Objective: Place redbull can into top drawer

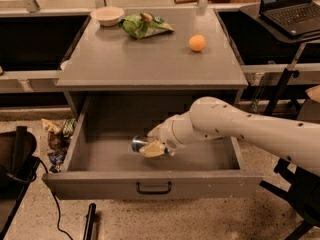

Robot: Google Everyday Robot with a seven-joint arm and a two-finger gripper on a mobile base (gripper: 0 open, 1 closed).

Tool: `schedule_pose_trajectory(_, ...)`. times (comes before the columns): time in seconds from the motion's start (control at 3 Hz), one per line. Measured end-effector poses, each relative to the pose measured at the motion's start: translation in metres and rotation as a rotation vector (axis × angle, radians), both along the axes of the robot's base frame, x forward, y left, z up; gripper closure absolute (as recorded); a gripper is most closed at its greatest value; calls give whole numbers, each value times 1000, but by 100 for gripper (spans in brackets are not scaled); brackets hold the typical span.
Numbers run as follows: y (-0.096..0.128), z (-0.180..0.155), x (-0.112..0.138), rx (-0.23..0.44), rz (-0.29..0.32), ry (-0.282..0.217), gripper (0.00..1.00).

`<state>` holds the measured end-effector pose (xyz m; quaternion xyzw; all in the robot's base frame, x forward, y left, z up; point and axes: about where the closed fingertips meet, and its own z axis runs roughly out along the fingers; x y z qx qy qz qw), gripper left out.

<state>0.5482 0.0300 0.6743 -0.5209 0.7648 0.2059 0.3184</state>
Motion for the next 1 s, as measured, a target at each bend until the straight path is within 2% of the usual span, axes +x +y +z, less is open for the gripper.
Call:
schedule_pose_trajectory(0.33,-19,-15,3,-14,-74,25,58)
schedule_pose_trajectory(0.67,-32,-25,7,-10,-118,45,34)
schedule_pose_trajectory(1.0,-41,-24,10,7,-142,43,11)
